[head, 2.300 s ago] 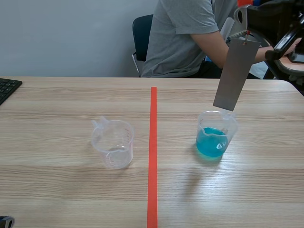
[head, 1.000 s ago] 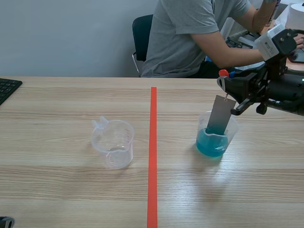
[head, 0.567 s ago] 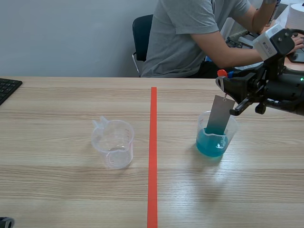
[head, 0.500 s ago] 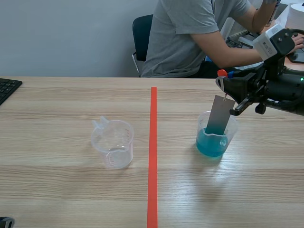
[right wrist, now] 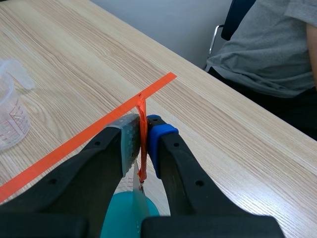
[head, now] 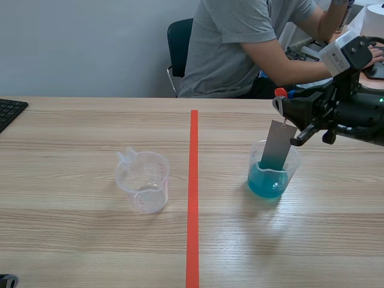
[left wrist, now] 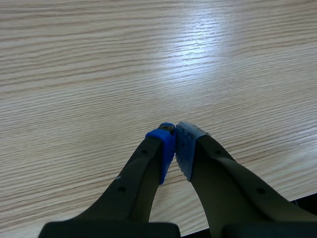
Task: Do the redox reaction experiment.
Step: 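Hold the plate still in the solution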
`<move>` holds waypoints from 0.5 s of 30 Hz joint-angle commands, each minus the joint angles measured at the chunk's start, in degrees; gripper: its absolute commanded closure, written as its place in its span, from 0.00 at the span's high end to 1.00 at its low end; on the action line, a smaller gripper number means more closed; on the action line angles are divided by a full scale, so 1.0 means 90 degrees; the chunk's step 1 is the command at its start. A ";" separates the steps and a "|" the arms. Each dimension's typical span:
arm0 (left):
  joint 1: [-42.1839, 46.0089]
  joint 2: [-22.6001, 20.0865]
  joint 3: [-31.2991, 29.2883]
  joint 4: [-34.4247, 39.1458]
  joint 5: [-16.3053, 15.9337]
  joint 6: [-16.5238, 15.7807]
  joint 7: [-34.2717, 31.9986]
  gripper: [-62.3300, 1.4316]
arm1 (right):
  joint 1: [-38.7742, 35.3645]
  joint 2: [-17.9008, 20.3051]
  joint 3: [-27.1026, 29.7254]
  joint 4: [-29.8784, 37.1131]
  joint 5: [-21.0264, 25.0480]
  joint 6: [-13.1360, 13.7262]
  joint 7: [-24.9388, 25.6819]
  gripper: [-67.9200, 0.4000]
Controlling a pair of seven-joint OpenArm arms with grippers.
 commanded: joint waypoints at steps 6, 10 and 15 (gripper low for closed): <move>0.0000 -0.0019 -0.0022 0.0051 -0.0032 -0.0017 -0.0083 0.07 | 0.0121 0.0080 0.0053 0.0100 -0.0051 0.0005 0.0068 0.02; 0.0000 -0.0019 -0.0022 0.0051 -0.0032 -0.0017 -0.0083 0.07 | 0.0121 0.0080 0.0053 0.0100 -0.0051 0.0005 0.0046 0.02; 0.0000 -0.0019 -0.0022 0.0051 -0.0032 -0.0017 -0.0083 0.07 | 0.0102 0.0138 0.0056 0.0270 -0.0044 0.0027 -0.0063 0.02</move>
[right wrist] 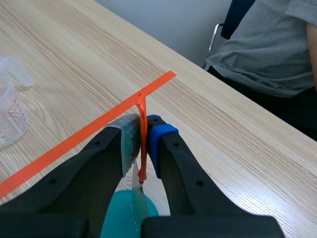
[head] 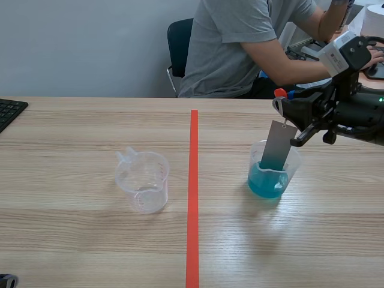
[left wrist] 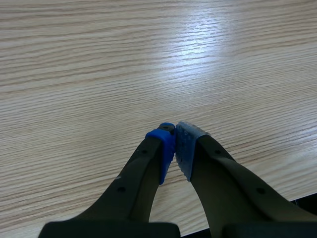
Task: Do the redox reaction experiment.
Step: 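Hold the plate still in the solution, then raise the plate and point at it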
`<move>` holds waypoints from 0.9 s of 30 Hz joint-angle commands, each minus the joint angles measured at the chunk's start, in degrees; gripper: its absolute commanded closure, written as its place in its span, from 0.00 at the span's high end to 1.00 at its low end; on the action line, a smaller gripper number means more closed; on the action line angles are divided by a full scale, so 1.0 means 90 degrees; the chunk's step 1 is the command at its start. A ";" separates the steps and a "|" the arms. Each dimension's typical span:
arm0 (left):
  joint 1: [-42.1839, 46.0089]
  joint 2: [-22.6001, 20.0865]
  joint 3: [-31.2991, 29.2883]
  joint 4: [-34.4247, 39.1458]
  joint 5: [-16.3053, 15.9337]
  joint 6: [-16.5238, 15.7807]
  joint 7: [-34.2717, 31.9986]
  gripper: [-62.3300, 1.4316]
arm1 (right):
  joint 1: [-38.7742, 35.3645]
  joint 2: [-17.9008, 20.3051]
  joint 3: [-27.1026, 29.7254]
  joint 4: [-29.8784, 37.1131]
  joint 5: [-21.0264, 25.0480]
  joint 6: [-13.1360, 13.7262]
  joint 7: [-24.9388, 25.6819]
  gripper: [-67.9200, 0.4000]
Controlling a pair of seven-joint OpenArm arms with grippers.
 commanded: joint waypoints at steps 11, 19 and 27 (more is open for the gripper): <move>0.0000 -0.0019 -0.0022 0.0051 -0.0032 -0.0017 -0.0083 0.07 | -0.0321 0.0277 0.0427 0.1545 0.0333 0.0024 -0.0726 0.02; 0.0000 -0.0017 -0.0022 0.0051 -0.0034 -0.0017 -0.0063 0.07 | -0.0704 0.0483 0.1020 0.2720 0.0967 0.0029 -0.1341 0.02; 0.0000 -0.0019 -0.0022 0.0051 -0.0032 -0.0017 -0.0063 0.07 | -0.0777 0.0648 0.1452 0.3602 0.1753 0.0024 -0.1965 0.02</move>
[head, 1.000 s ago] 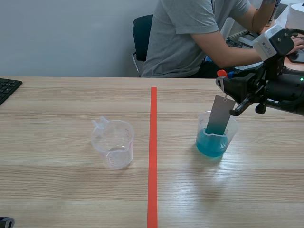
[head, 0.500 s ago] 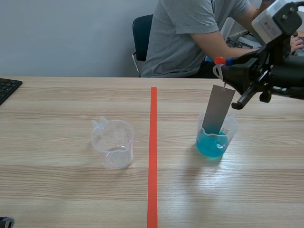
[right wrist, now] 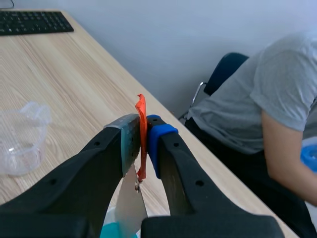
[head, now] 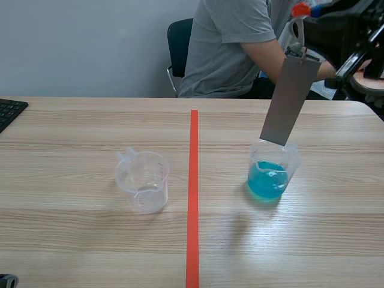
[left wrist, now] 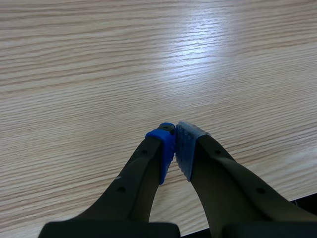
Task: Do the redox reaction experiment.
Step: 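Raise the plate and point at it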
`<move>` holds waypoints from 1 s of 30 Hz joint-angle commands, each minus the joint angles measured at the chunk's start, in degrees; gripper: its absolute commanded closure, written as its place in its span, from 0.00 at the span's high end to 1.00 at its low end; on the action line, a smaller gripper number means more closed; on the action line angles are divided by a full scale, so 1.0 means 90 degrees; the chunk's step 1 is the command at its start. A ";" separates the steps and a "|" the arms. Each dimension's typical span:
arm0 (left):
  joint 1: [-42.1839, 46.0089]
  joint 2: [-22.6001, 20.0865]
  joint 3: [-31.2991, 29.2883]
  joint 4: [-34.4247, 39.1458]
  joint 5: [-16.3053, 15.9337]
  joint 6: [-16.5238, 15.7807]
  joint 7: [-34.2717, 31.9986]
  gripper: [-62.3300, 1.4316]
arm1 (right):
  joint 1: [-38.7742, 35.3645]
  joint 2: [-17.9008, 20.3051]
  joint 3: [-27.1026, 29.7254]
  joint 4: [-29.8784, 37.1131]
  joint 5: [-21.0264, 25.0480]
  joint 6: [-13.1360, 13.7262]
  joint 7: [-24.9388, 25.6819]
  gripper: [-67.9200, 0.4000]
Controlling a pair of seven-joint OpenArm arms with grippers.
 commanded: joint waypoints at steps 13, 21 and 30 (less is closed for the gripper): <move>0.0000 -0.0017 -0.0022 0.0051 -0.0022 -0.0017 -0.0066 0.07 | 0.0075 0.0165 0.0435 0.0476 0.0690 -0.0041 -0.0379 0.02; -0.0002 -0.0019 -0.0022 0.0051 -0.0022 -0.0017 -0.0066 0.07 | 0.0075 0.0165 0.0435 0.0476 0.0690 -0.0041 -0.0376 0.02; -0.0080 -0.0578 -0.0024 0.0277 -0.0024 -0.0134 -0.0471 0.07 | 0.0075 0.0163 0.0435 0.0476 0.0690 -0.0041 -0.0379 0.02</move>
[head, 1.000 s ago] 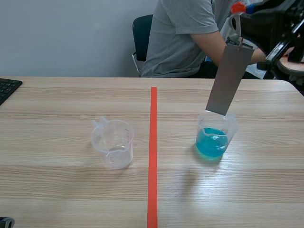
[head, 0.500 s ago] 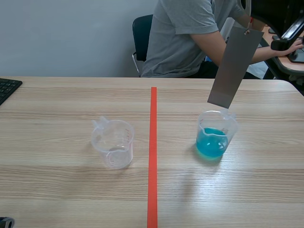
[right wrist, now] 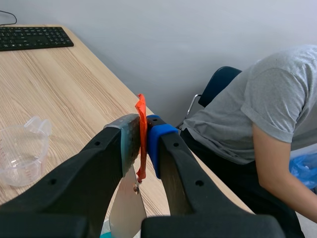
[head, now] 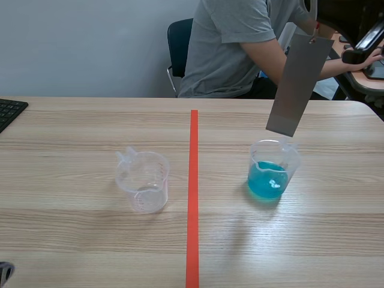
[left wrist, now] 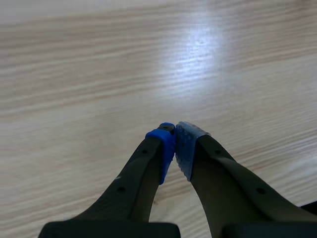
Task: Do the redox reaction experiment.
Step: 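Raise the plate and point at it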
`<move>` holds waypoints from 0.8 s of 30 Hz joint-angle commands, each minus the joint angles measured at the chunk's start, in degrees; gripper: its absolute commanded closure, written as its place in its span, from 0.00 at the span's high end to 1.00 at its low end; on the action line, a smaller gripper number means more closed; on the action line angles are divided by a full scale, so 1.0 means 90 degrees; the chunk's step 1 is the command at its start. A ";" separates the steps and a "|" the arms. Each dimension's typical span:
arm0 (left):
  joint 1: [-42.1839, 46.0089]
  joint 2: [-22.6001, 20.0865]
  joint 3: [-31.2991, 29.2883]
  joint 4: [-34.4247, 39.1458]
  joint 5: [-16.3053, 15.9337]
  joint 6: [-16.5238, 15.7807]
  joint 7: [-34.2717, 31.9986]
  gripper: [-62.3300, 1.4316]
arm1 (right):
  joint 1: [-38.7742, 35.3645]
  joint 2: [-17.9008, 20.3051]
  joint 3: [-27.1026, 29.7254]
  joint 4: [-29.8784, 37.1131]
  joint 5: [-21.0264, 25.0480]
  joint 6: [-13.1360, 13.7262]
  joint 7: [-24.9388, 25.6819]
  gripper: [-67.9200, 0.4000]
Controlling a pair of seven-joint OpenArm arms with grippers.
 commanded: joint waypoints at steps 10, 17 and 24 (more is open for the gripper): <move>-0.1515 -0.1112 0.0410 0.0636 -0.0211 -0.0991 -0.0073 0.07 | 0.0075 0.0100 0.0073 0.0032 0.0097 -0.0044 0.0114 0.02; -0.3429 -0.1183 0.2125 0.0675 -0.0209 -0.0984 0.0100 0.07 | 0.0075 0.0100 0.0073 0.0032 0.0097 -0.0044 0.0114 0.02; -0.5017 -0.0777 0.3716 0.0675 -0.0202 -0.0908 0.0420 0.07 | 0.0075 0.0100 0.0073 0.0032 0.0097 -0.0044 0.0114 0.02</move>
